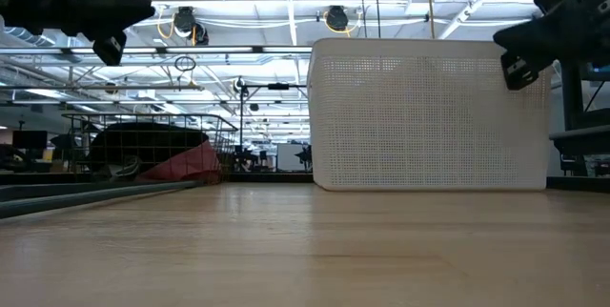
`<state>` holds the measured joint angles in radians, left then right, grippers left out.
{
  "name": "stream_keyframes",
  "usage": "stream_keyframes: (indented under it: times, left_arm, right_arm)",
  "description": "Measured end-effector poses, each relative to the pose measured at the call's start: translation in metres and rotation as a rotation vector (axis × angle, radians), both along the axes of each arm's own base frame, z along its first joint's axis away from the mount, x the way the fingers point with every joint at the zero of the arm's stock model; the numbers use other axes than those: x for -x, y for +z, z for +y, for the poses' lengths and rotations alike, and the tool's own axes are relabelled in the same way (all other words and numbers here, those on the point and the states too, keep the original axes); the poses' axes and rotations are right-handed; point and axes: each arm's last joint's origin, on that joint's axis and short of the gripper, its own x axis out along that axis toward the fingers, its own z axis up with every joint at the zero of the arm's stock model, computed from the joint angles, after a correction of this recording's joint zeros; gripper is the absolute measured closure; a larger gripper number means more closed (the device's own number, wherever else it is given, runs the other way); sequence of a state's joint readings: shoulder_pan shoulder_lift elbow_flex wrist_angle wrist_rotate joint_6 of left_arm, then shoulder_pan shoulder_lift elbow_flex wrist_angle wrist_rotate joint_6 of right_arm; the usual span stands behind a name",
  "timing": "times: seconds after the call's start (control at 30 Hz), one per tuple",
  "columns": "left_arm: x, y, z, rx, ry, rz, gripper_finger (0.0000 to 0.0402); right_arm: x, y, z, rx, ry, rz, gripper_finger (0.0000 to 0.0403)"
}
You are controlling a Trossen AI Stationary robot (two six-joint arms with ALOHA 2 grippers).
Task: Pick & Place Cloths
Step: Return to Home Position
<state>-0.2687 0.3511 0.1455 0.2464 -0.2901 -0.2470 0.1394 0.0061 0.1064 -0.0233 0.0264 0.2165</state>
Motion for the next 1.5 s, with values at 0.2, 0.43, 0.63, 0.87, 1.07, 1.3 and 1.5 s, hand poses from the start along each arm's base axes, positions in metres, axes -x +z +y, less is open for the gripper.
stream_keyframes:
  times: [0.2,0.43,0.63,0.87,1.07,1.3,1.5]
  left_arm:
    - [0.0,-0.004,0.0,-0.016,0.0,0.04,0.0353]
    - [0.0,-0.004,0.0,-0.016,0.0,0.038,0.0353]
    - [0.0,-0.004,0.0,-0.014,0.0,0.037,0.0353]
    - [0.0,-0.004,0.0,-0.014,0.0,0.037,0.0353]
    - [0.0,-0.004,0.0,-0.014,0.0,0.037,0.0353]
    - [0.0,-0.004,0.0,-0.014,0.0,0.036,0.0353]
    - [0.0,-0.004,0.0,-0.014,0.0,0.036,0.0353]
  right_arm:
    - [-0.002,-0.007,0.0,-0.013,0.002,0.011,0.04]
    - [-0.002,-0.008,0.0,-0.005,0.002,0.018,0.0399]
    - [-0.002,-0.006,0.0,-0.009,0.001,-0.011,0.0399]
    - [-0.001,0.001,0.0,-0.019,-0.001,-0.085,0.0399]
    - [-0.001,0.001,0.0,-0.019,0.0,-0.084,0.0399]
    - [-0.001,0.002,0.0,-0.019,0.0,-0.088,0.0399]
    - [-0.001,0.002,0.0,-0.02,0.001,-0.089,0.0399]
